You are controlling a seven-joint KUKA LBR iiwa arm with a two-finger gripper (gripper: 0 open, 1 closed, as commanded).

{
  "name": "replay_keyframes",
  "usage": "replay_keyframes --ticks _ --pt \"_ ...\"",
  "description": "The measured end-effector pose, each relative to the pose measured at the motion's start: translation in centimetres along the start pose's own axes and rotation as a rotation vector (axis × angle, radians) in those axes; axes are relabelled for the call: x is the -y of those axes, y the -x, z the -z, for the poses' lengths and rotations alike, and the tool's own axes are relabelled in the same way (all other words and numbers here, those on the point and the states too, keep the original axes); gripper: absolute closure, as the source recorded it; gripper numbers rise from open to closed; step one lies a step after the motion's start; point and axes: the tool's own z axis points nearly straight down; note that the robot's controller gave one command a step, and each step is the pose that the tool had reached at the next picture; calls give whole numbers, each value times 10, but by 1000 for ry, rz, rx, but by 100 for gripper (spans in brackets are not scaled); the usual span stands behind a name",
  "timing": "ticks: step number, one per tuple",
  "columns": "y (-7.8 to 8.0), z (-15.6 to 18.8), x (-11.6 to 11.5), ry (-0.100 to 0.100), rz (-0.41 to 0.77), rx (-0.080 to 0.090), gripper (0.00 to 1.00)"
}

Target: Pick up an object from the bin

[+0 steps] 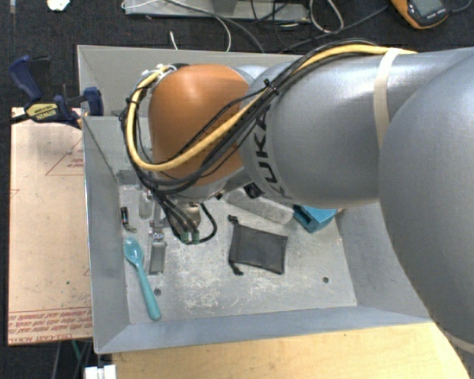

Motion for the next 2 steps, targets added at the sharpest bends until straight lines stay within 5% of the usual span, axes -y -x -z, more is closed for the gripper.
replay_keyframes --ticks 1,2 --pt "2 5 1 2 -4 7 0" --pt "-4 -8 26 3 -59 6 0"
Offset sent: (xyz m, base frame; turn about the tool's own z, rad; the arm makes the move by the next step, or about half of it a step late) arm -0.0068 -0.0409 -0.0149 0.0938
